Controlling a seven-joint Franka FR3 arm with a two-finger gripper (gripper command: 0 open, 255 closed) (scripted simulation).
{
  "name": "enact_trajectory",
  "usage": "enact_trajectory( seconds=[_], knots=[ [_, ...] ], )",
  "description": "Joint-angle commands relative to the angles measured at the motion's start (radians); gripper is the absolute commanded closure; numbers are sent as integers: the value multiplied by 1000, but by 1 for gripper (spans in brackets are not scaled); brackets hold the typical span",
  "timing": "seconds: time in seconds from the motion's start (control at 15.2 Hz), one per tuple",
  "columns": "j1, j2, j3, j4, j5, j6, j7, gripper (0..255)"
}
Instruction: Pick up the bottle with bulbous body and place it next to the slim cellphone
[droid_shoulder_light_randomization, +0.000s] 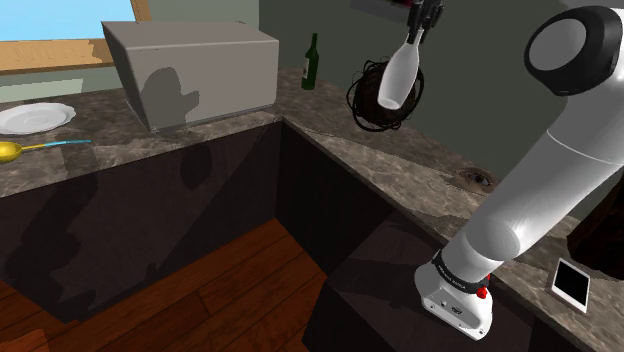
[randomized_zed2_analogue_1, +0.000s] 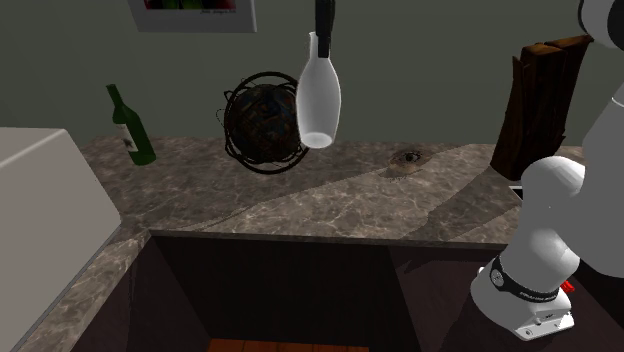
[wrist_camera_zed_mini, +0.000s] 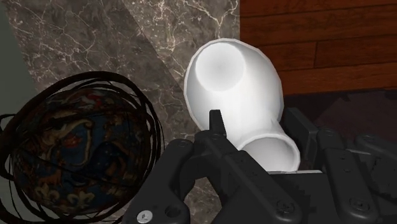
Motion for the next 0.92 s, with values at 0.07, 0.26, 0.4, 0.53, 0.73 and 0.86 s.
enact_trajectory(
  seconds=[0.07, 0.26, 0.4, 0.53, 0.73, 0.86],
  knots=[
    [-7, 31, -6, 84, 12, -54, -10, 255],
    [-17, 72, -13, 180, 28, -113, -20, 255],
    [-24, 94, -17, 230, 38, -143, -26, 255],
    [-8, -11, -10, 103, -4, -112, -21, 255],
    [0, -148, 2, -48, -56, -90, -14, 255],
    [-1, -232, 10, -131, -85, -85, -12, 255]
  ],
)
